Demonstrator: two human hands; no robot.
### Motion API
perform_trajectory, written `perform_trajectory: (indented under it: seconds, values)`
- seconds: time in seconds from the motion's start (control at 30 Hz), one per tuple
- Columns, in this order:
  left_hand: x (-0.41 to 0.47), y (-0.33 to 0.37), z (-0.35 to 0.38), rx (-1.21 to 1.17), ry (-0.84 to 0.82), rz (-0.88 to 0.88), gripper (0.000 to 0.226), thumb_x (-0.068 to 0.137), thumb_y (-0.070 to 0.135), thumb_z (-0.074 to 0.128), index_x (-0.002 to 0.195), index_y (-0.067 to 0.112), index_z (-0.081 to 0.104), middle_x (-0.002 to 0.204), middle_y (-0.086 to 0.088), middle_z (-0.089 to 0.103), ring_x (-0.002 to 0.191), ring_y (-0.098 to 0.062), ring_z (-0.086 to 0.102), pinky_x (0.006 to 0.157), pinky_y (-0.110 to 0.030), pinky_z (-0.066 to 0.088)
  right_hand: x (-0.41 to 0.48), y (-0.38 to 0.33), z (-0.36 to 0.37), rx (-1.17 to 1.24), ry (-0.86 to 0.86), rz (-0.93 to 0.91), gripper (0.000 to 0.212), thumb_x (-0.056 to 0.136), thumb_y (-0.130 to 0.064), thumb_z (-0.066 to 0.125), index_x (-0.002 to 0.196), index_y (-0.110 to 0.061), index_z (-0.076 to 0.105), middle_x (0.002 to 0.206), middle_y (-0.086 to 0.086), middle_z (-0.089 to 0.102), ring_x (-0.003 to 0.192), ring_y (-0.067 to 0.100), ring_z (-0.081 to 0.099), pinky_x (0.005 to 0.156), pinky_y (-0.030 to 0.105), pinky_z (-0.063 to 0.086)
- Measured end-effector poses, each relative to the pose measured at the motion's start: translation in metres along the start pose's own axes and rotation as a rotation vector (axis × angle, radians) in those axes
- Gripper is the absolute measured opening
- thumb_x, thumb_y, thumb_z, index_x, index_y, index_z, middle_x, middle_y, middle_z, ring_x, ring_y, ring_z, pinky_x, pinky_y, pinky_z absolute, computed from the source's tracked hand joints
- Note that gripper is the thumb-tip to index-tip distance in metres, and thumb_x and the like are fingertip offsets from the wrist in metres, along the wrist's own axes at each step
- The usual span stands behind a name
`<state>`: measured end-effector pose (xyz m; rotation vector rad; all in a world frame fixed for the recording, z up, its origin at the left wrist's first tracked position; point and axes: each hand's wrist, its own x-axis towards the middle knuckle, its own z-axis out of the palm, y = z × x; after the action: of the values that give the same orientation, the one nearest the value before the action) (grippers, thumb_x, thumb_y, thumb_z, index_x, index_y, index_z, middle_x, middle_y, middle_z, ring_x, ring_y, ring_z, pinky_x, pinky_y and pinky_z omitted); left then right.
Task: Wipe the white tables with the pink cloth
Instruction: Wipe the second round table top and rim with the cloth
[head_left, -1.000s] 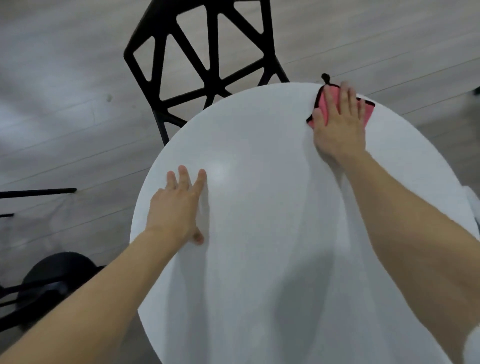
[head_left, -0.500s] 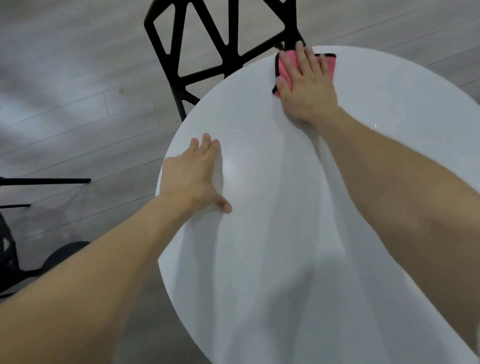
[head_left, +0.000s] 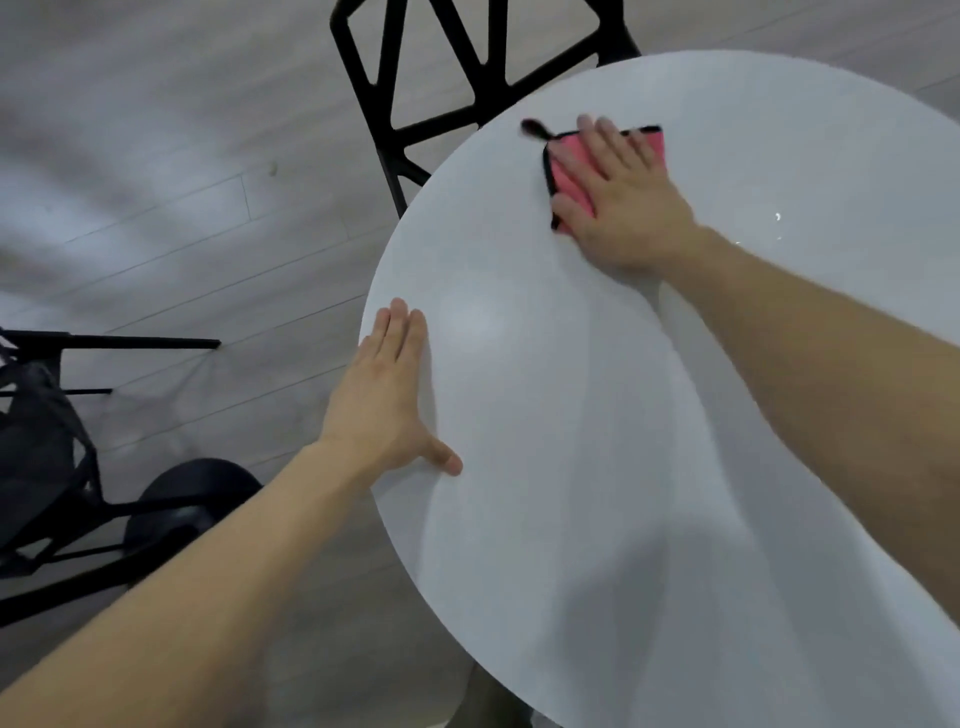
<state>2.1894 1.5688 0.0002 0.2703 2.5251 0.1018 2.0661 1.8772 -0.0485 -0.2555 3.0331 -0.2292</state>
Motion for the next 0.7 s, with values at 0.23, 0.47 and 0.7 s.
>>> perform_trajectory:
  seconds: [0.23, 0.47, 0.7]
  values:
    - [-0.003, -0.006, 0.003, -0.034, 0.011, -0.011, 0.189, 0.037, 0.079, 0.097, 0.170, 0.016, -0.021, 0.177, 0.002, -0.030, 0.164, -0.015, -0.026, 0.137, -0.038, 0.000, -0.100, -0.149, 0.041, 0.081, 0.096, -0.042, 0.067, 0.114, -0.051, 0.026, 0.173, -0.019, 0.018, 0.181, 0.016, 0.004, 0.168, 0.032, 0.000, 0.134, 0.056, 0.005]
    - [-0.001, 0.004, -0.004, -0.012, -0.018, -0.025, 0.188, 0.040, 0.074, 0.100, 0.169, 0.013, -0.023, 0.177, 0.000, -0.031, 0.164, -0.017, -0.026, 0.136, -0.035, -0.002, -0.033, -0.077, 0.030, 0.050, 0.131, 0.014, 0.068, 0.110, -0.054, 0.032, 0.170, -0.022, 0.031, 0.178, 0.018, 0.019, 0.165, 0.037, 0.017, 0.134, 0.055, 0.010]
    - [-0.006, 0.008, -0.009, 0.024, -0.045, -0.069, 0.188, 0.041, 0.070, 0.102, 0.169, 0.011, -0.022, 0.177, -0.002, -0.030, 0.165, -0.019, -0.024, 0.136, -0.037, 0.001, -0.049, -0.115, 0.035, 0.062, 0.193, 0.127, 0.063, 0.114, -0.044, 0.028, 0.170, -0.014, 0.029, 0.177, 0.024, 0.017, 0.165, 0.041, 0.014, 0.133, 0.059, 0.008]
